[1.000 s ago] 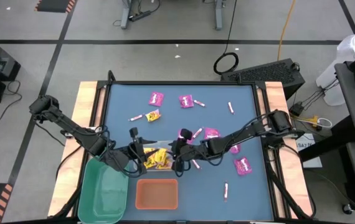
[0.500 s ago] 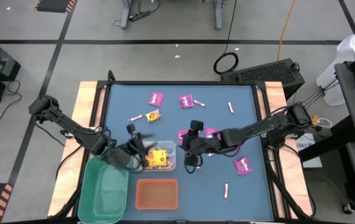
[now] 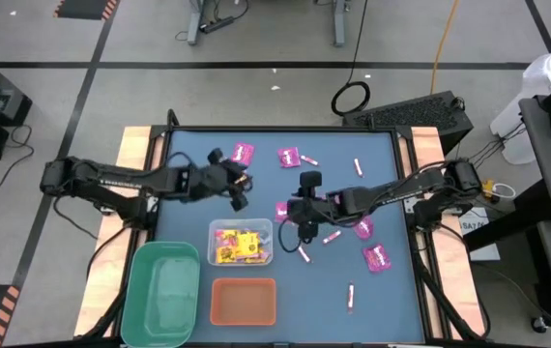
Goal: Sort candy
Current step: Put the yellow candy into the transparent bin
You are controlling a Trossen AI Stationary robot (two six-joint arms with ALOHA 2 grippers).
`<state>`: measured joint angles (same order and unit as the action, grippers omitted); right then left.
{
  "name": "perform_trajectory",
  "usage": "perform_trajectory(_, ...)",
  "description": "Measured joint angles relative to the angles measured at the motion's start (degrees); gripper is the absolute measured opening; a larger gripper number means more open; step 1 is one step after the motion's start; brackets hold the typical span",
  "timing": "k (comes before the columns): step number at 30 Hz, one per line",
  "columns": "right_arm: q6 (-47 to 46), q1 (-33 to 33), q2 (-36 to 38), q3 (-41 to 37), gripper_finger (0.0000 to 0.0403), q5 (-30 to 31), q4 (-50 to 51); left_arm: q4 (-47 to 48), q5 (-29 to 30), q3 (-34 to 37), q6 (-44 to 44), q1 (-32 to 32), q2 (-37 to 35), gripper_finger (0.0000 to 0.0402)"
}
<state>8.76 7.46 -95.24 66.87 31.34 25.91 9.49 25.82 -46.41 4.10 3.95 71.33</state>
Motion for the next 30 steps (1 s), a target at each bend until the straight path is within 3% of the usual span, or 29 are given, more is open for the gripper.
perform_trajectory(4,1.76,-2.50,0.00,0.00,0.0133,-0.99,0.77,5.06,-9.09,0.00,-0.02,6.97,0.02,0.0153)
perform_trajectory(8,3.65,-5.25,0.00,0.00,0.0129,-8.40,-0.52,5.97,-15.64,0.77,0.00,11.58,2.13,0.0153)
perform_trajectory(13,5.24,-8.33,0.00,-0.11,0.0127,-18.51,-3.21,7.07,-19.72,1.66,0.26,12.61,6.81,0.0153)
perform_trajectory(19,8.73,-10.34,-0.07,-5.81,0.0127,-26.41,-13.32,7.81,-19.54,1.64,3.15,12.59,11.58,0.0153)
perform_trajectory(30,9.98,-11.25,-0.07,-15.23,0.0127,-27.22,-26.96,11.48,-16.26,1.62,4.61,12.58,15.38,0.0153)
